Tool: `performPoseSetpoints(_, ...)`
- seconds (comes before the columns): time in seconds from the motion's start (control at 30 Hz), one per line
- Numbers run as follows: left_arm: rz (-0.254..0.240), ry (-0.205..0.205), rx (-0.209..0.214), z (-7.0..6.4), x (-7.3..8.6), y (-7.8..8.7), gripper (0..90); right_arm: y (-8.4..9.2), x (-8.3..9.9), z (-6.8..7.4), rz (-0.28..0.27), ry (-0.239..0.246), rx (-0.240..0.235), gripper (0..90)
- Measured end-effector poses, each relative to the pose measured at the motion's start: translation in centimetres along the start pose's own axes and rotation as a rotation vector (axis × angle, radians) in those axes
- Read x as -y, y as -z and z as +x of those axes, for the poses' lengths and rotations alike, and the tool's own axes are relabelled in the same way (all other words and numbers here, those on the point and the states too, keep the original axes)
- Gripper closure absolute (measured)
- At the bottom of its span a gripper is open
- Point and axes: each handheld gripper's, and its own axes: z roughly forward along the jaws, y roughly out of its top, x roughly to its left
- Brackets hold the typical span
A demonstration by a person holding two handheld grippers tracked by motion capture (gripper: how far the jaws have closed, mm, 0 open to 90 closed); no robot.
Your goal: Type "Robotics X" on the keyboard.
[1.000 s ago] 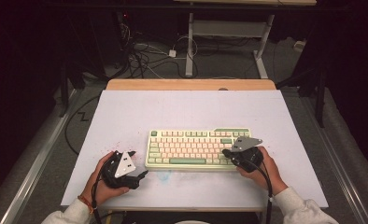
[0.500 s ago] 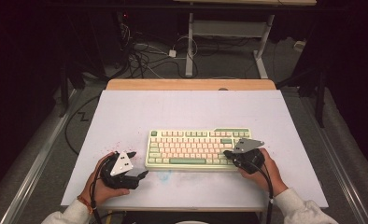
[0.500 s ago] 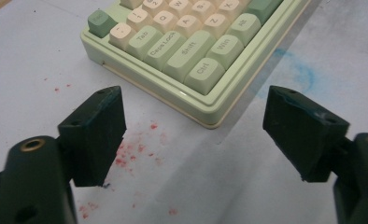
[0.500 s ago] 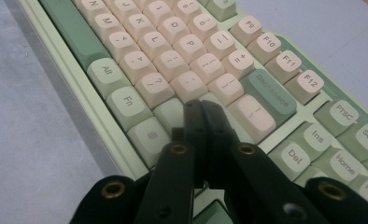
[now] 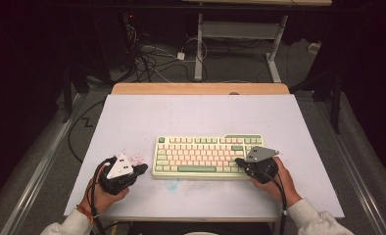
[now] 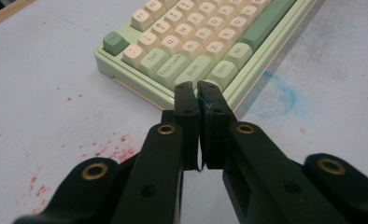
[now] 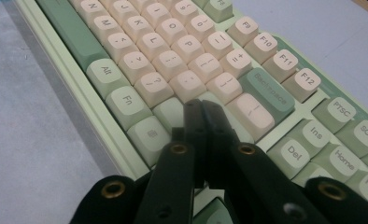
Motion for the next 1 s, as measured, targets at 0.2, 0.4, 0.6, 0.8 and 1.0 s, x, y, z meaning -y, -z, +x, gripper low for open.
performPoseSetpoints(0.2,0.009,0.001,0.013,0.1,-0.6,-0.2,87.9,0.0,0.0,0.0,-0.002,0.000,0.000,90.0)
performPoseSetpoints(0.4,0.019,-0.011,0.026,0.2,-1.3,-0.6,87.9,0.0,0.0,0.0,-0.002,0.001,0.001,90.0)
performPoseSetpoints(0.6,0.022,-0.025,0.040,0.0,-2.4,-1.4,87.9,0.0,0.0,0.1,-0.001,0.000,0.004,90.0)
performPoseSetpoints(0.8,0.027,-0.044,0.053,-0.1,-3.3,-2.2,87.9,0.0,0.1,0.1,-0.004,-0.002,0.004,90.0)
performPoseSetpoints(1.0,0.037,-0.066,0.069,-0.3,-4.3,-3.2,88.0,0.0,0.1,0.1,-0.003,-0.001,0.007,90.0)
